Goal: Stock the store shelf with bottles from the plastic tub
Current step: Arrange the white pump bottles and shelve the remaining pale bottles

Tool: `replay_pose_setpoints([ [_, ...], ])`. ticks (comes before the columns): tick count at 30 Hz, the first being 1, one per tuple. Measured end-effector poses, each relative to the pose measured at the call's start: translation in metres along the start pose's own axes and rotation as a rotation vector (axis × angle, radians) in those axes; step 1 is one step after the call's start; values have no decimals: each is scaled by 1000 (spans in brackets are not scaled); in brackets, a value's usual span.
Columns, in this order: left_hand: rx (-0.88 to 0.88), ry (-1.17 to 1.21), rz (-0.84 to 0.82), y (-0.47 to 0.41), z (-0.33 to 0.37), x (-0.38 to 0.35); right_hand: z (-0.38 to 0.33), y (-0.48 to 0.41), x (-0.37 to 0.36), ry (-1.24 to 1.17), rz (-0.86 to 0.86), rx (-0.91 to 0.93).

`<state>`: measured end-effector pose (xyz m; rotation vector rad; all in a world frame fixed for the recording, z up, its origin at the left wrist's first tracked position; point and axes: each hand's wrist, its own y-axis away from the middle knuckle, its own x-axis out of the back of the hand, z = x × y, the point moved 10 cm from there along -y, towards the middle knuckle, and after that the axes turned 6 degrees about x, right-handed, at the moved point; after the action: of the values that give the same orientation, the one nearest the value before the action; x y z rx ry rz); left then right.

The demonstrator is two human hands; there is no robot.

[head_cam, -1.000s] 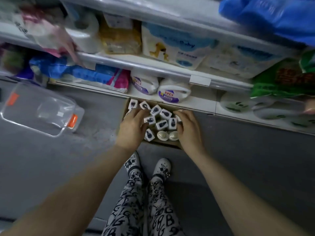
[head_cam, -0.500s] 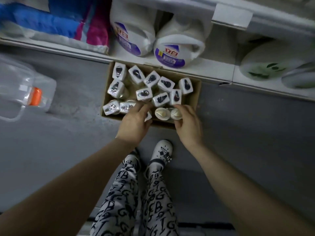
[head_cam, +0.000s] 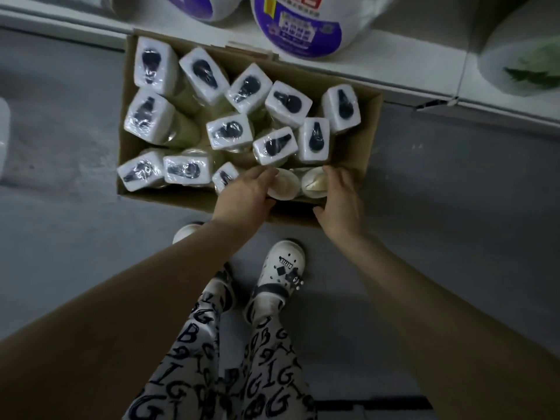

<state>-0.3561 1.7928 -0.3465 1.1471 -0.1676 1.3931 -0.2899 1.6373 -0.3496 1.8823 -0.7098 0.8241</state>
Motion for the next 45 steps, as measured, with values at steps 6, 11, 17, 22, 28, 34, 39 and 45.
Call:
replay_pose_setpoints([
  [6,-122,-17,59,-16,-3,-22,8,-24,-21,71,49,66],
  [11,-137,19,108,-22,-4,-21,10,-29,-18,-17,91,137],
  [17,-154,53,96,-20,4,-18,18,-27,-10,-76,119,178],
  [22,-182,58,65,-16,10,-5,13,-21,-5,-74,88,192],
  [28,-222,155,10,5,21,30,-12,3,25,-56,40,203],
  [34,-208,202,-47,21,44,83,-41,26,89,-154,17,189],
  [39,-159,303,-40,37,76,143,-65,43,153,-196,-12,181],
  [45,-119,472,-63,65,116,226,-100,74,235,-338,55,77],
])
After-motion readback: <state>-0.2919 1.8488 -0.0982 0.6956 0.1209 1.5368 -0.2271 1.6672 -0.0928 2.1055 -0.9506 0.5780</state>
